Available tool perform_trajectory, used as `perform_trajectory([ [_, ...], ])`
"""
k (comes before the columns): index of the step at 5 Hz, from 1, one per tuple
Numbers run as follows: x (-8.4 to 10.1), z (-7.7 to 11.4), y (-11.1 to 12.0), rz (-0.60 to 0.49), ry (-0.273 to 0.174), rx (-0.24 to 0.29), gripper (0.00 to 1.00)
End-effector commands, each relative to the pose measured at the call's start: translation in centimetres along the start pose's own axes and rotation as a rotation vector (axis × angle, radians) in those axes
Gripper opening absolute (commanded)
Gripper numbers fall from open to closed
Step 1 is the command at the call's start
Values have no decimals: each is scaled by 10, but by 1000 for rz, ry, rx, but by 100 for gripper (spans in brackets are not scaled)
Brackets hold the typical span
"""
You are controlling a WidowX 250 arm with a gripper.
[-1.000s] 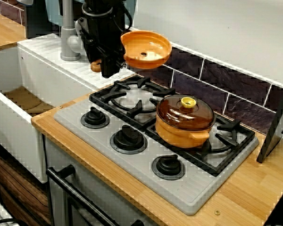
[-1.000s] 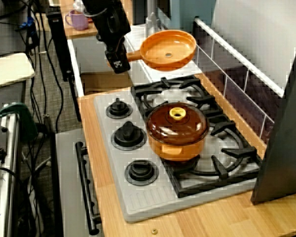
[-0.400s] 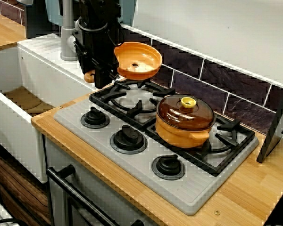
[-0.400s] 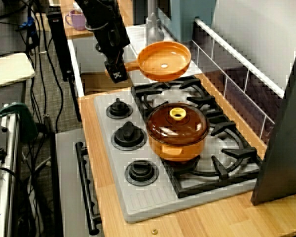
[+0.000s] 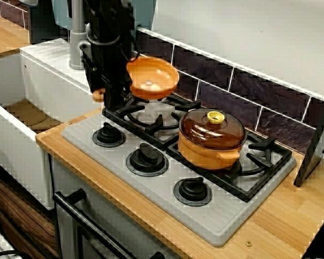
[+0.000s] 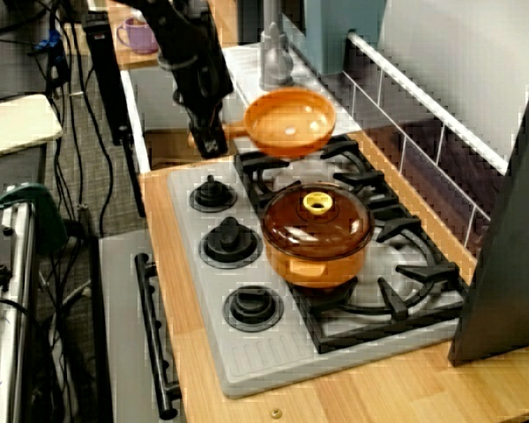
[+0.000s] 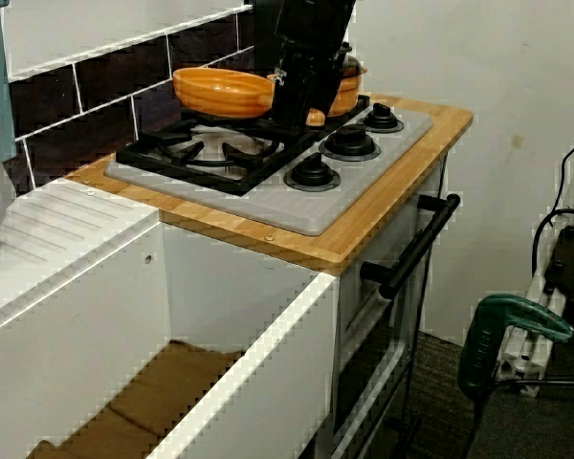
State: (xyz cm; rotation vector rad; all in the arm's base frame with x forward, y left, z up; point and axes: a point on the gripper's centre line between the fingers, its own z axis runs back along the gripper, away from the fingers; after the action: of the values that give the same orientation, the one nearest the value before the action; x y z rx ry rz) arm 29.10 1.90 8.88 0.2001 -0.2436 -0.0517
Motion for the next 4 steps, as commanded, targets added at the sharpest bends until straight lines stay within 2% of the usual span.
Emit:
perform_trajectory([
  [1,0,-16,8,17,12,33,0],
  [3,-1,-15,5,10,23,12,0],
  [4,0,-10,4,-9,20,-29,0],
])
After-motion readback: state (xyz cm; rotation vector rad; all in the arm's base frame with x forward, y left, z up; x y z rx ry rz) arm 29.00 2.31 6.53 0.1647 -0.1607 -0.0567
